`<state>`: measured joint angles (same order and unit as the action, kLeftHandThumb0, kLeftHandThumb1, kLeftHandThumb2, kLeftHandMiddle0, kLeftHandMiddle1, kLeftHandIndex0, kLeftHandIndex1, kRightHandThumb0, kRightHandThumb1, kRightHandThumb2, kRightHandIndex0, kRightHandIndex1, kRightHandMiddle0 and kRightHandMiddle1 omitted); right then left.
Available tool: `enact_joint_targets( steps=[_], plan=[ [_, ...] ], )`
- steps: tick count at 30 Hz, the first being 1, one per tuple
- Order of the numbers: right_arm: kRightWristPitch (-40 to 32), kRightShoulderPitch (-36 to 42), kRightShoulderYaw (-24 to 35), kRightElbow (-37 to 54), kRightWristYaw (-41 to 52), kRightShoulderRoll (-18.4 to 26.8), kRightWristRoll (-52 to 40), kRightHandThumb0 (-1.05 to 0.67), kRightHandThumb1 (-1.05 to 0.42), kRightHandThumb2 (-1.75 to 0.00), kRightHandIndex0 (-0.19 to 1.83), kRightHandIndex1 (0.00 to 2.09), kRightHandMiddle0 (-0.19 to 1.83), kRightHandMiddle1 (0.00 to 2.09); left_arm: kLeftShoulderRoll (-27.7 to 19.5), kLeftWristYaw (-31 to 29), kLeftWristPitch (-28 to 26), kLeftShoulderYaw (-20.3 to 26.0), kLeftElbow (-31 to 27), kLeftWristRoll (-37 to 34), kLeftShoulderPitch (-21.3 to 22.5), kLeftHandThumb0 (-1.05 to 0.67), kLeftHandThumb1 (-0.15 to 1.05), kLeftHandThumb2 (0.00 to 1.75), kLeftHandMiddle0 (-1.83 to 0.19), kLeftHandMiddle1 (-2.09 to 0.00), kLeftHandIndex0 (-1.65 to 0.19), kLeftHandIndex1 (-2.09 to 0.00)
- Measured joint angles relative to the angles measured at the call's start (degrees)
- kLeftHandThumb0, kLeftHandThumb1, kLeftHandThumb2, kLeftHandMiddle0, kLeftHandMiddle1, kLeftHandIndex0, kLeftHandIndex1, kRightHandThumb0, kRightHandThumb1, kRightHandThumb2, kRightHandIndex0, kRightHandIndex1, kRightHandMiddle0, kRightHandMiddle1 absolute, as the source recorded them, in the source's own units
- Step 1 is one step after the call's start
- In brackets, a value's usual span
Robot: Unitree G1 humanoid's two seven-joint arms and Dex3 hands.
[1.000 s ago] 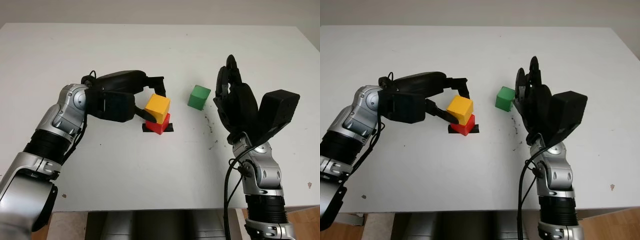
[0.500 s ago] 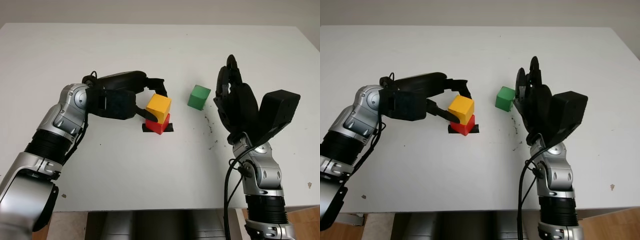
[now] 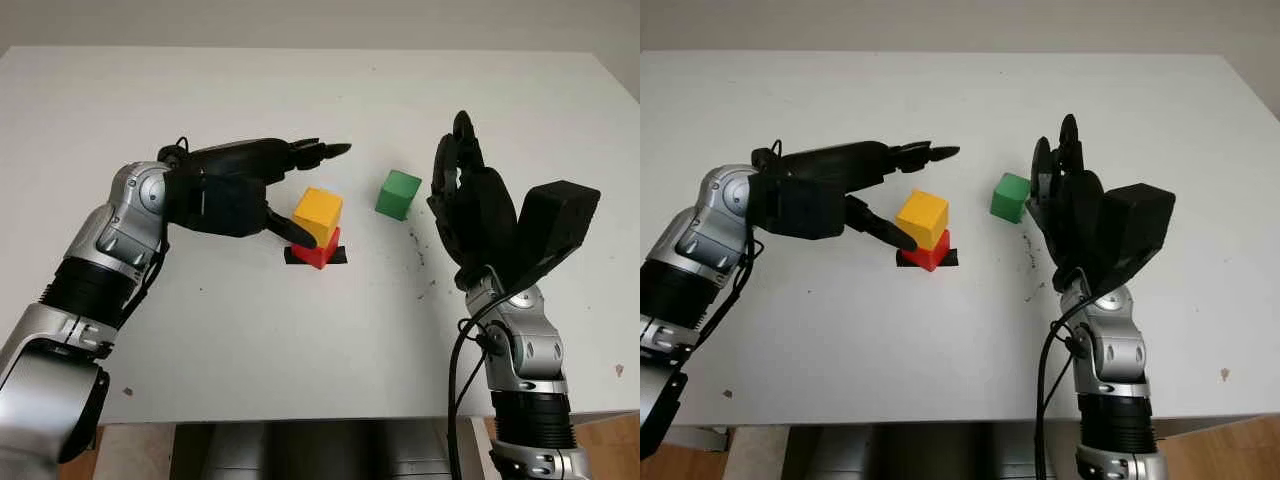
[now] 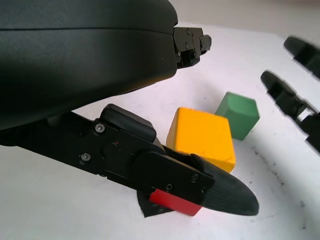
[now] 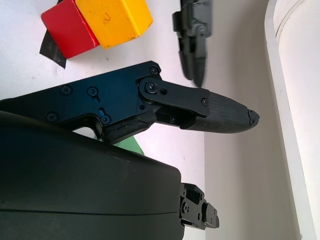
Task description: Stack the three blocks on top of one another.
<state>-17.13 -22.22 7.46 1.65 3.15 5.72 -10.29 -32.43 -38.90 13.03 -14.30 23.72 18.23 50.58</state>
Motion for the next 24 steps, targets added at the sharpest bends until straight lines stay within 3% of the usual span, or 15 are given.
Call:
enact_joint_targets(
  steps=[6,9,11,15,19,21,23,24],
  plan=[
    [0.01,0.01,0.13,0.00,0.33,0.07,-0.09,-0.74,-1.05,-0.64,-0.19,0.00,-0.19,0.00,-1.43,-0.20,1.09,5.11,0.42,-6.84,-1.36,-1.05,1.05,0.20,0.19,0.00,0.19,0.00],
    [0.01,0.00,0.34,-0.01,0.44,0.08,-0.47,-0.75,-1.05,-0.63,-0.19,0.00,-0.19,0.00,-1.71,1.44,2.05,9.03,2.06,-10.50,-2.98,-1.04,1.05,0.44,0.19,0.00,0.19,0.00],
    [0.01,-0.04,0.60,-0.02,0.94,0.37,-0.60,-0.75,-1.05,-0.64,-0.19,0.00,-0.19,0.00,-1.82,4.60,1.89,11.58,1.47,-11.89,-5.28,-0.94,1.05,0.59,0.19,0.00,0.19,0.00],
    [0.84,-0.90,0.64,-1.17,3.08,2.43,0.19,-0.72,-1.05,-0.63,-0.19,0.00,-0.19,0.00,0.36,14.10,-2.64,15.78,-3.67,-12.74,-10.73,-0.81,1.05,0.64,0.19,0.00,0.19,0.00],
    [2.76,-3.79,0.98,-4.06,4.49,4.81,1.14,-0.71,-1.05,-0.51,-0.19,0.00,-0.19,0.00,3.13,22.18,-4.40,16.91,-6.34,-11.36,-15.47,-0.74,1.05,0.66,0.19,0.00,0.19,-0.02],
    [2.76,-6.02,1.17,-5.13,5.45,6.79,1.63,-0.75,-1.05,-0.34,-0.19,0.00,-0.19,0.00,4.62,25.39,-4.53,17.74,-6.64,-11.36,-17.81,-0.74,1.05,0.67,0.19,0.00,0.19,-0.01],
    [3.22,-7.76,0.84,-6.61,6.38,8.91,3.48,-0.78,-1.05,-0.29,-0.19,0.00,-0.19,0.00,5.01,26.50,-4.55,18.36,-6.58,-11.80,-18.95,-0.73,1.05,0.67,0.19,0.00,0.19,0.00],
    [3.82,-8.64,0.57,-7.61,7.03,10.13,4.54,-0.77,-1.04,-0.18,-0.19,0.01,-0.17,0.02,5.12,26.89,-4.49,18.70,-6.50,-12.12,-19.49,-0.73,1.05,0.67,0.19,0.00,0.19,0.00]
  ],
)
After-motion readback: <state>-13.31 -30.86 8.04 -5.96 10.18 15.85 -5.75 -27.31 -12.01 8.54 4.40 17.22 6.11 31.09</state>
